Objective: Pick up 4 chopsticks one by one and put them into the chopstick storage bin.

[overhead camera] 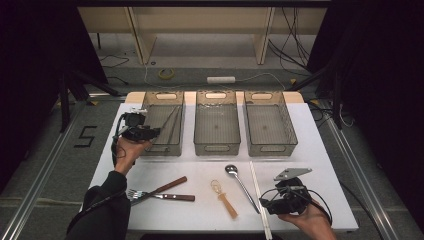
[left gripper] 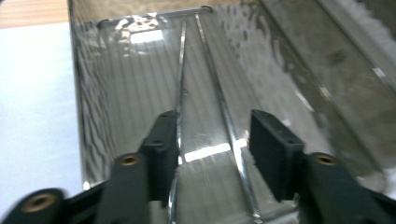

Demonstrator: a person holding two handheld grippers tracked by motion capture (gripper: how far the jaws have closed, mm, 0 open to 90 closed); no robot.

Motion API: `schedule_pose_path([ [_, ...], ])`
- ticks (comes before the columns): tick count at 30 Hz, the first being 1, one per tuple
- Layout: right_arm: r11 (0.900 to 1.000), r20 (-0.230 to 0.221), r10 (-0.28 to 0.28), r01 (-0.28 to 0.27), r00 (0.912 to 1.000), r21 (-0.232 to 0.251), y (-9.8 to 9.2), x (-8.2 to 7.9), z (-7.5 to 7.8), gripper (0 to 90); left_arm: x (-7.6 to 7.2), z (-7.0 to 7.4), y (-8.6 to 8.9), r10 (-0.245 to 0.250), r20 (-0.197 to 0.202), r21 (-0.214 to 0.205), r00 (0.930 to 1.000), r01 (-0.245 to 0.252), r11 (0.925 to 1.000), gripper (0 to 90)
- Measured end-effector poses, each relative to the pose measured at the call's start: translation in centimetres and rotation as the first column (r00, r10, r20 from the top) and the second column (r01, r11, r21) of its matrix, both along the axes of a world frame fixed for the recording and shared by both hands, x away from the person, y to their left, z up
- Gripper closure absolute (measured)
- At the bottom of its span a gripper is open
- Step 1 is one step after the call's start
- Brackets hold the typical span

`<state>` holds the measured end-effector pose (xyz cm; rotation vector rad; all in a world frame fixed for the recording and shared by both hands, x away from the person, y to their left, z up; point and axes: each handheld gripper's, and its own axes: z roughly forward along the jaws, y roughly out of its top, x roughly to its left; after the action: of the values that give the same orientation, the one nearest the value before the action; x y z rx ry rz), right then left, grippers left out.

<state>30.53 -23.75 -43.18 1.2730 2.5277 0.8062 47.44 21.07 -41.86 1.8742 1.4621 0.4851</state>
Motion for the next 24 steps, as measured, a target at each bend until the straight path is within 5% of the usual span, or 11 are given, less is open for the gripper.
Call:
schedule_pose_path([
  [6, 0.9991, -0.039, -0.025, 0.023, 0.9990, -0.035, -0.3, 0.6, 0.3, 28.2, -2.7, 0.6, -0.7, -0.076, 0.040, -0.044, 0.9963, 0.078, 0.9960, 35.8],
  [12, 0.9928, -0.090, -0.030, 0.019, 0.9954, -0.118, 0.0, 1.6, 0.3, 32.4, -5.4, 0.5, -1.5, -0.144, 0.058, -0.035, 0.9879, 0.146, 0.9886, 28.6],
  [24, 0.9771, -0.185, -0.022, -0.018, 0.9825, -0.212, 2.0, 2.8, -0.3, 38.6, -11.2, 0.2, -3.4, -0.246, 0.157, -0.033, 0.9563, 0.255, 0.9665, 20.2],
])
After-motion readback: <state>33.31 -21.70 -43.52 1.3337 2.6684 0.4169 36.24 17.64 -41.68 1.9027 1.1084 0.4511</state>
